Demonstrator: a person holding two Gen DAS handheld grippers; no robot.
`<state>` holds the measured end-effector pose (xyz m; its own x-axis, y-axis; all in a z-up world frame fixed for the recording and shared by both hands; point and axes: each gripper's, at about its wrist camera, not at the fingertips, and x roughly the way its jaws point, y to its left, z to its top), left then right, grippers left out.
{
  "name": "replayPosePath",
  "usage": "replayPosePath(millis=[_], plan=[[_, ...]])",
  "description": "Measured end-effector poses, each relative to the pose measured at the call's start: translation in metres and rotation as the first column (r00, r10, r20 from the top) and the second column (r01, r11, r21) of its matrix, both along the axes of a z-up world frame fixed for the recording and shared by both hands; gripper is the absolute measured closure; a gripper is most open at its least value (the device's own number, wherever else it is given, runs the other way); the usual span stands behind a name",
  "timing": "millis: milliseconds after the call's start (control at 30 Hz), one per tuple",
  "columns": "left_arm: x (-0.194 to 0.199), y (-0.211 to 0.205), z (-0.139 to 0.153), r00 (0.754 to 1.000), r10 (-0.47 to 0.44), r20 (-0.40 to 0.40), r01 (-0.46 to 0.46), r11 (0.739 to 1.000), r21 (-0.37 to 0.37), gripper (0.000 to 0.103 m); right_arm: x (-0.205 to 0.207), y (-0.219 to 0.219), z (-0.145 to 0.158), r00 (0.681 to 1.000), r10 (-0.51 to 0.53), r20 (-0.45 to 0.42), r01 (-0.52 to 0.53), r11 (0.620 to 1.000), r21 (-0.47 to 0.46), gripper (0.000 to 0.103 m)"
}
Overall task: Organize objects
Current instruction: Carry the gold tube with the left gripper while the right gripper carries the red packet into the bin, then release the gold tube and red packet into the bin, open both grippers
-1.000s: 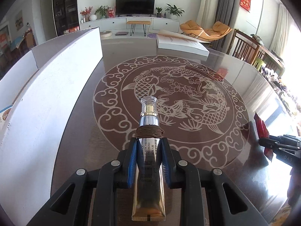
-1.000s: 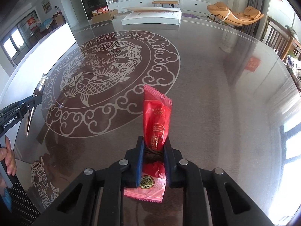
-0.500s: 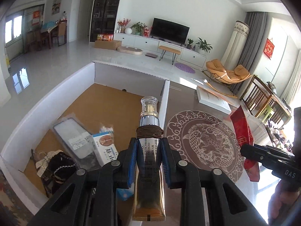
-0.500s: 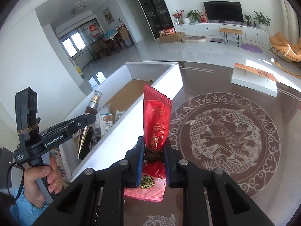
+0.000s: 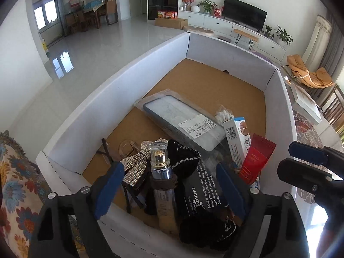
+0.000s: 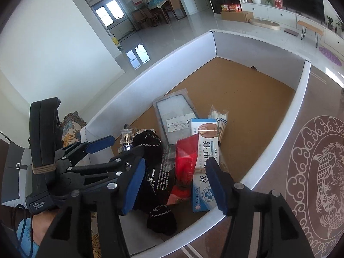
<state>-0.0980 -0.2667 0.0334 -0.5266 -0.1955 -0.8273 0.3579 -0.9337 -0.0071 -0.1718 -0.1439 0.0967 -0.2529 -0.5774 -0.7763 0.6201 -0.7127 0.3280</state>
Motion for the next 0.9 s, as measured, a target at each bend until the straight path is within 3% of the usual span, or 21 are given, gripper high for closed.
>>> replayPosePath(millis=[100, 167, 300, 400, 467, 633, 800, 900], plan=[[0.011, 0.011, 0.022, 0.996, 0.083, -0.034, -0.087, 0.986, -0.144, 0.006, 0.001, 0.019, 0.011, 0.997, -0.033, -0.063, 0.035, 0.999, 0.030, 0.025], [0.014, 0.017, 0.032, 0.994, 0.106, -0.029, -0.109, 0.981, -0.161, 0.006, 0.000, 0.028, 0.017, 0.995, -0.044, -0.093, 0.049, 0.997, 0.057, 0.023], [0.021, 0.026, 0.046, 0.988, 0.147, -0.041, -0.151, 0.983, -0.109, 0.006, -0.010, 0.040, 0.025, 0.990, -0.043, -0.133, 0.057, 0.993, 0.100, 0.023], [0.029, 0.034, 0.046, 0.982, 0.183, -0.042, -0.187, 0.976, -0.115, 0.006, -0.013, 0.051, 0.029, 0.986, -0.054, -0.157, 0.072, 0.991, 0.111, 0.022], [0.026, 0.036, 0.038, 0.980, 0.198, -0.001, -0.197, 0.973, -0.117, 0.006, -0.016, 0.055, 0.028, 0.986, -0.063, -0.155, 0.082, 0.990, 0.117, 0.021], [0.021, 0.033, 0.014, 0.978, 0.189, 0.088, -0.188, 0.982, -0.024, 0.006, -0.020, 0.048, 0.020, 0.989, -0.053, -0.137, 0.077, 0.981, 0.178, 0.021], [0.022, 0.034, 0.012, 0.984, 0.166, 0.071, -0.166, 0.986, -0.010, 0.006, -0.015, 0.028, 0.021, 0.983, -0.021, -0.184, 0.065, 0.969, 0.240, 0.020], [0.022, 0.029, 0.014, 0.984, 0.169, 0.058, -0.171, 0.985, 0.031, 0.006, -0.015, 0.019, 0.024, 0.978, -0.028, -0.206, 0.081, 0.963, 0.255, 0.013]])
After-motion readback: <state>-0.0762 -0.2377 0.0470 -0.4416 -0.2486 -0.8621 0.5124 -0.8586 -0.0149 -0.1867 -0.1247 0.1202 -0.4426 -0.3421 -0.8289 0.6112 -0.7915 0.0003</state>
